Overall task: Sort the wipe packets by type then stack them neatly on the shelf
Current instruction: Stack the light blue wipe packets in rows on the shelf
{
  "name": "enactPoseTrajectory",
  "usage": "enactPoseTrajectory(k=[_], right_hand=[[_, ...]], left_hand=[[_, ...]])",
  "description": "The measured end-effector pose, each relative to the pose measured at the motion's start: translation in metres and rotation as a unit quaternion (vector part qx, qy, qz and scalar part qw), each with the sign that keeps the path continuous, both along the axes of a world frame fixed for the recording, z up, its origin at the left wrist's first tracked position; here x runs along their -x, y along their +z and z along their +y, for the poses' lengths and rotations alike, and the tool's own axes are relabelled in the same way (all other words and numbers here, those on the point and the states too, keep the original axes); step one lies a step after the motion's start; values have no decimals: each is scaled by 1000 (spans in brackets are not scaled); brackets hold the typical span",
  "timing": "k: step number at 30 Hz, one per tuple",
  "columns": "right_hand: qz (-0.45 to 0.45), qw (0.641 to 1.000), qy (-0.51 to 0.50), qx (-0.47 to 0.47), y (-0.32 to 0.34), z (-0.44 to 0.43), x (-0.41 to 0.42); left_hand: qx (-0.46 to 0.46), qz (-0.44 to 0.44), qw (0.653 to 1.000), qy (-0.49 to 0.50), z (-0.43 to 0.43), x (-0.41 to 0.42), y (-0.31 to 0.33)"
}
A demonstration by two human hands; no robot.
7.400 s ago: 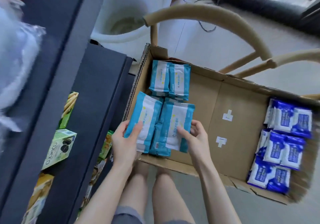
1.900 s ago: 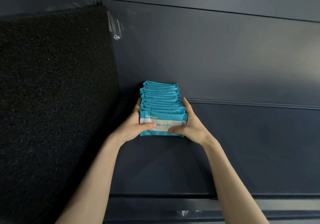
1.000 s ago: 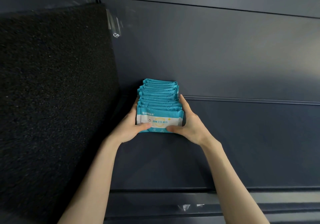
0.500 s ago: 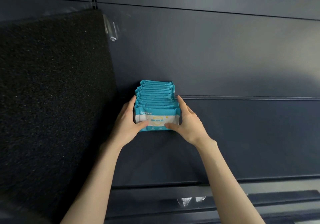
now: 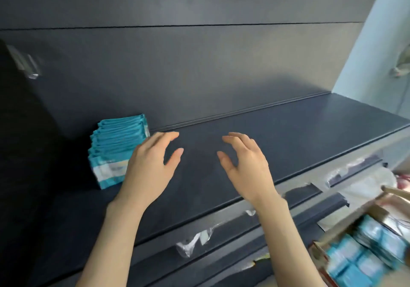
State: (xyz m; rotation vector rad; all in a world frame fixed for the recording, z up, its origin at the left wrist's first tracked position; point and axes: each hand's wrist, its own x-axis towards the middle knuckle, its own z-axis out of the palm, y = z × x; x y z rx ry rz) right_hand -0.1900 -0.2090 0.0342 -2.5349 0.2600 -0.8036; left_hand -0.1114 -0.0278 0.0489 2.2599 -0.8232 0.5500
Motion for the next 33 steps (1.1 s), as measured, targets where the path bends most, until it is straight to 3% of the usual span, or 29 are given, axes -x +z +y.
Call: enactPoseTrajectory(k=[4, 9, 18, 23, 33], right_hand=[[-7, 997, -76, -2, -16, -55, 81], [44, 986, -159, -21, -58, -128, 206], [172, 929, -308, -116, -155, -199, 375], [199, 901, -353, -153, -174, -243, 405], [209, 882, -375, -194, -214, -392, 357]], left_hand=[[-31, 0, 995, -94, -73, 56, -15], [-71, 53, 977, -194, -168, 151, -63], [-202, 191, 894, -351, -292, 297, -164], [-261, 219, 852, -399, -352, 314, -185], [-284, 263, 828, -406, -523, 253, -226]])
